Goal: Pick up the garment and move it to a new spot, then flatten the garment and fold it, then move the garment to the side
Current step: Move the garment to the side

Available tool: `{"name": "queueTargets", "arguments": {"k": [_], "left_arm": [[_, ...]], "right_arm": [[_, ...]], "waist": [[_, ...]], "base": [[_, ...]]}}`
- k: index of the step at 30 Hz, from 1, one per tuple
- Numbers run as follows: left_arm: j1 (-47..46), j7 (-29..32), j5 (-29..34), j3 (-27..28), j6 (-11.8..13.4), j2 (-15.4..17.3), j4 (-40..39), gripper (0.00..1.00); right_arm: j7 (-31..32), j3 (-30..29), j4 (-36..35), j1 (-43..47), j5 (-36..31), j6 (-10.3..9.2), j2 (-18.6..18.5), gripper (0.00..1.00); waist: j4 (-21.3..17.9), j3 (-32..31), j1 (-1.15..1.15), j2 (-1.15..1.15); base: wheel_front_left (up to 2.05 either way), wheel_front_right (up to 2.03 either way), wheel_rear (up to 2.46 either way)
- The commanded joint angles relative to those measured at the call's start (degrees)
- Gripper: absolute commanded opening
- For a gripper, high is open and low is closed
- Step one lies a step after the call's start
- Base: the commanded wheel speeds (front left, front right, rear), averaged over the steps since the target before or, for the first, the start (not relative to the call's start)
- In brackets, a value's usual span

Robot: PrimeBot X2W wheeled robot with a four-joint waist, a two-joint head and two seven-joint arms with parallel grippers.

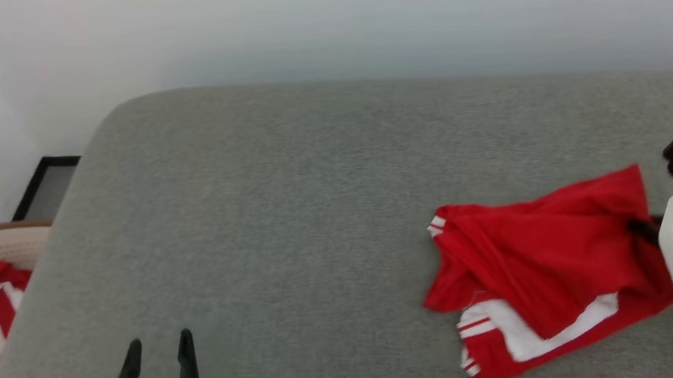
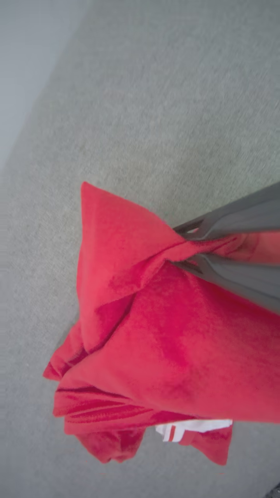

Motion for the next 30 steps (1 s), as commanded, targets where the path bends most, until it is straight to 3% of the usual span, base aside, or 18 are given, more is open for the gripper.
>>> {"name": "queueTargets", "arguments": {"k": [1,15,30], "left_arm": [[-1.6,-0.3,0.7,-0.4,-0.4,0.2,-0.2,1.0],[-9.2,-0.5,2.5,-1.5,-2.0,1.1,0.5,1.0],[-18.3,0.2,4.0,-2.8,-4.0,4.3,1.4,1.0]], "right_arm": [[0.1,-0.2,-1.7,-1.3,-1.0,-0.09,-1.5,0.0],[0.1,-1.2,-7.0,-7.1,-3.8,-0.09,-6.3,0.0],[-8.3,2.4,-0.6,-16.0,-5.3,-0.09,-10.4,0.0]], "waist": [[-2.6,0.9,0.0,0.0],[-13.4,5.7,0.0,0.0],[-24.2,12.4,0.0,0.0]], "base": [[0.0,0.0,0.0],[0.0,0.0,0.0],[0.0,0.0,0.0]]}}
